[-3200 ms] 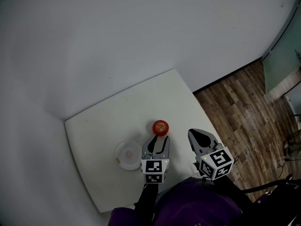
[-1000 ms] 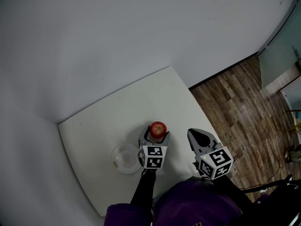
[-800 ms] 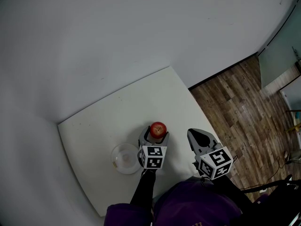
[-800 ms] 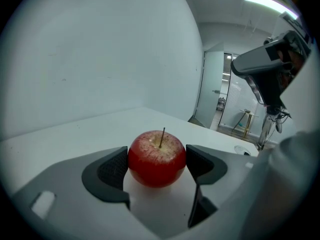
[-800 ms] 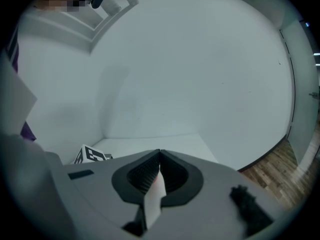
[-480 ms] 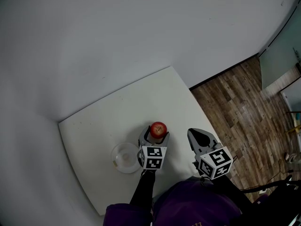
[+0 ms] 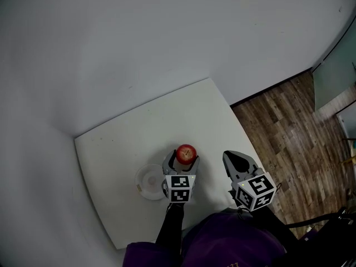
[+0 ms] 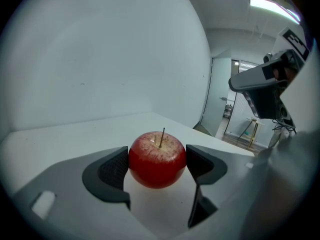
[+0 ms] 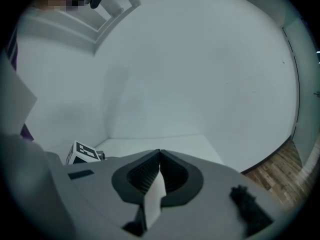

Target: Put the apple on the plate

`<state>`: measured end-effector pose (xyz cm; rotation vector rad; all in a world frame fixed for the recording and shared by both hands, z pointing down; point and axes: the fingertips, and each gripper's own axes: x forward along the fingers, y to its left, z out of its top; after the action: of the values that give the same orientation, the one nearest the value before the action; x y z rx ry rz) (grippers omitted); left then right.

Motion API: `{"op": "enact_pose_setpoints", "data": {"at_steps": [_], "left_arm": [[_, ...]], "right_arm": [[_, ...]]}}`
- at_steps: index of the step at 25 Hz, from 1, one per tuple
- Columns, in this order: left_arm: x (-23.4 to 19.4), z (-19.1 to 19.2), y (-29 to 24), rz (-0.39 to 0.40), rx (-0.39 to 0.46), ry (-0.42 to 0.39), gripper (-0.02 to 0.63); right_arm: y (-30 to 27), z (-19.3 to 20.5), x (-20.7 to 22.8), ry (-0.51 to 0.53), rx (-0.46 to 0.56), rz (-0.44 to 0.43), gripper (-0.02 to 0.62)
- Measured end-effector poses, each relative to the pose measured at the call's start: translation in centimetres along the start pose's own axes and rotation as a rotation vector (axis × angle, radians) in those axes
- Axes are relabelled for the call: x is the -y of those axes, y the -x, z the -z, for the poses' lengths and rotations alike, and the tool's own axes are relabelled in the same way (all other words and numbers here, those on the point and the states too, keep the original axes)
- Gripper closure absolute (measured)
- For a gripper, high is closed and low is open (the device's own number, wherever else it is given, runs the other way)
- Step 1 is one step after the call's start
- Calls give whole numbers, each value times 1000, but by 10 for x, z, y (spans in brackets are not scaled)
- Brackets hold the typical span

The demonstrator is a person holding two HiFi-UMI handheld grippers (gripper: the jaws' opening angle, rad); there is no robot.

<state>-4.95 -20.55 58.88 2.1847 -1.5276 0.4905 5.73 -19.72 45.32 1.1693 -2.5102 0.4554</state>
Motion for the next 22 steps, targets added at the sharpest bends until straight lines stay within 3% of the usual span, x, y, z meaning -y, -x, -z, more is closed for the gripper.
{"op": "enact_pose_setpoints", "data": {"at_steps": [22], "left_arm": [[-15,-5,71,-132,75,42,238]], "right_arm": [[-3,-1,-41,25,12,-132,584]]}}
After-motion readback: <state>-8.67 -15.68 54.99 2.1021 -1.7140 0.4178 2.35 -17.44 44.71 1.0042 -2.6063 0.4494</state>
